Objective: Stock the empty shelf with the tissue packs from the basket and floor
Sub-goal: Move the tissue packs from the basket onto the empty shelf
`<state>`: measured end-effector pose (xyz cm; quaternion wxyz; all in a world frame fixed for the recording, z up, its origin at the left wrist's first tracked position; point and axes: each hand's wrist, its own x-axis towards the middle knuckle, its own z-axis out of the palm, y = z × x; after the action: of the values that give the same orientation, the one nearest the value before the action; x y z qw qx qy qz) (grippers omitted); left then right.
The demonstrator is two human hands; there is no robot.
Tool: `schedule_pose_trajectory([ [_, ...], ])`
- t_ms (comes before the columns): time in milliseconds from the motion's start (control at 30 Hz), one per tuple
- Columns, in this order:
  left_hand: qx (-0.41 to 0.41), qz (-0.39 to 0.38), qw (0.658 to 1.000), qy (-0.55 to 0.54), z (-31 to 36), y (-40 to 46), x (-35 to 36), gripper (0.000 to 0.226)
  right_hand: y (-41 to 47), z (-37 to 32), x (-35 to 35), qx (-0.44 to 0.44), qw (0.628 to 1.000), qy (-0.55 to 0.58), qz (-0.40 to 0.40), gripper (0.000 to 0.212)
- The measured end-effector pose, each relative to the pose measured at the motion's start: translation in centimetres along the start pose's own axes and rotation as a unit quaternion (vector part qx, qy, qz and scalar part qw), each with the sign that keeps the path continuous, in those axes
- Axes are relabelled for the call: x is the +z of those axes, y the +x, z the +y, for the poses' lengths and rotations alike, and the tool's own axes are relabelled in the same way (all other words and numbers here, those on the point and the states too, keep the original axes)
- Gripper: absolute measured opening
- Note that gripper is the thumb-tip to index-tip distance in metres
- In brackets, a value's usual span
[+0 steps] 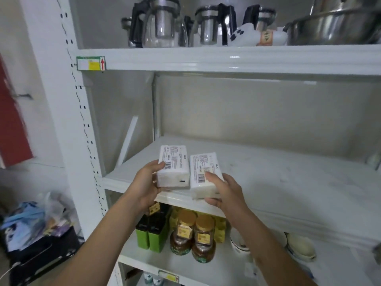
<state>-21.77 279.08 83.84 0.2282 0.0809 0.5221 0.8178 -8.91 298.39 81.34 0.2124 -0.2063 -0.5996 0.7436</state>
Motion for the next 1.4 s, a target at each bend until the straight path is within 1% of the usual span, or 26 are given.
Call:
schedule_pose_trajectory([
  [133, -0.029, -0.012, 0.999, 0.035, 1.5, 3.9, -2.0, 0.025, 3.4, -0.1, 3.1, 0.017, 1.000, 0.008, 0.019, 0.042],
  [200, -0.048, -0.018, 0.998, 0.040, 2.1, 5.9, -3.2, 0.027, 5.2, 0.1, 4.6, 0.028, 0.999, 0.012, 0.023, 0.041],
  [333, -0.063, -0.040, 0.996, 0.050, 3.0, 9.7, -5.0, 0.023, 8.7, 0.9, 7.6, 0.046, 0.999, -0.019, 0.014, 0.051],
  [400, -0.047, -0.036, 0.993, 0.102, 3.3, 11.9, -6.0, 0.027, 9.9, 1.4, 8.8, 0.045, 0.994, -0.095, -0.011, 0.062],
  [467, -0.033, -0.032, 0.983, 0.176, 3.3, 13.8, -7.2, 0.036, 10.8, 1.7, 9.6, 0.037, 0.981, -0.184, -0.040, 0.077],
  [500, -0.029, -0.036, 0.976, 0.212, 3.2, 14.6, -7.8, 0.042, 11.2, 1.7, 9.8, 0.034, 0.974, -0.218, -0.052, 0.084],
  [567, -0.019, -0.080, 0.960, 0.266, 3.0, 15.8, -9.2, 0.051, 12.0, 1.8, 10.2, 0.022, 0.948, -0.312, -0.056, 0.093],
  [633, 0.016, -0.143, 0.931, 0.334, 2.9, 16.7, -10.2, 0.059, 12.8, 2.1, 10.2, 0.011, 0.908, -0.418, -0.029, 0.085],
  [667, 0.048, -0.165, 0.906, 0.386, 2.9, 17.1, -10.5, 0.061, 13.1, 2.2, 10.1, 0.005, 0.897, -0.442, -0.010, 0.080],
  [733, 0.109, -0.177, 0.853, 0.479, 2.8, 18.1, -10.6, 0.063, 13.8, 2.8, 9.8, -0.022, 0.903, -0.428, 0.011, 0.076],
  [767, 0.131, -0.179, 0.839, 0.497, 2.7, 18.7, -10.5, 0.064, 14.2, 3.2, 9.7, -0.044, 0.910, -0.412, 0.015, 0.078],
  [833, 0.168, -0.175, 0.835, 0.495, 2.4, 19.8, -10.5, 0.062, 14.9, 3.8, 9.9, -0.093, 0.914, -0.393, 0.029, 0.082],
  [900, 0.191, -0.157, 0.828, 0.504, 2.3, 20.8, -10.5, 0.060, 15.8, 4.0, 10.1, -0.131, 0.903, -0.407, 0.049, 0.083],
  [933, 0.195, -0.148, 0.826, 0.508, 2.3, 21.5, -10.5, 0.063, 16.5, 4.1, 10.1, -0.140, 0.900, -0.409, 0.053, 0.080],
  [1000, 0.194, -0.133, 0.823, 0.518, 2.2, 23.4, -10.5, 0.073, 18.2, 4.1, 10.1, -0.133, 0.901, -0.410, 0.053, 0.070],
  [1067, 0.192, -0.126, 0.820, 0.524, 2.3, 25.4, -10.3, 0.076, 20.1, 3.7, 10.4, -0.120, 0.895, -0.426, 0.061, 0.068],
  [1133, 0.186, -0.130, 0.827, 0.514, 2.5, 27.3, -10.0, 0.078, 22.3, 3.4, 11.0, -0.106, 0.890, -0.438, 0.069, 0.065],
  [1300, 0.186, -0.110, 0.819, 0.532, 3.0, 32.1, -9.6, 0.077, 27.5, 3.3, 12.4, -0.089, 0.868, -0.481, 0.085, 0.072],
  [1400, 0.182, -0.111, 0.819, 0.533, 3.0, 34.6, -9.4, 0.076, 29.5, 3.4, 12.8, -0.085, 0.866, -0.483, 0.093, 0.074],
])
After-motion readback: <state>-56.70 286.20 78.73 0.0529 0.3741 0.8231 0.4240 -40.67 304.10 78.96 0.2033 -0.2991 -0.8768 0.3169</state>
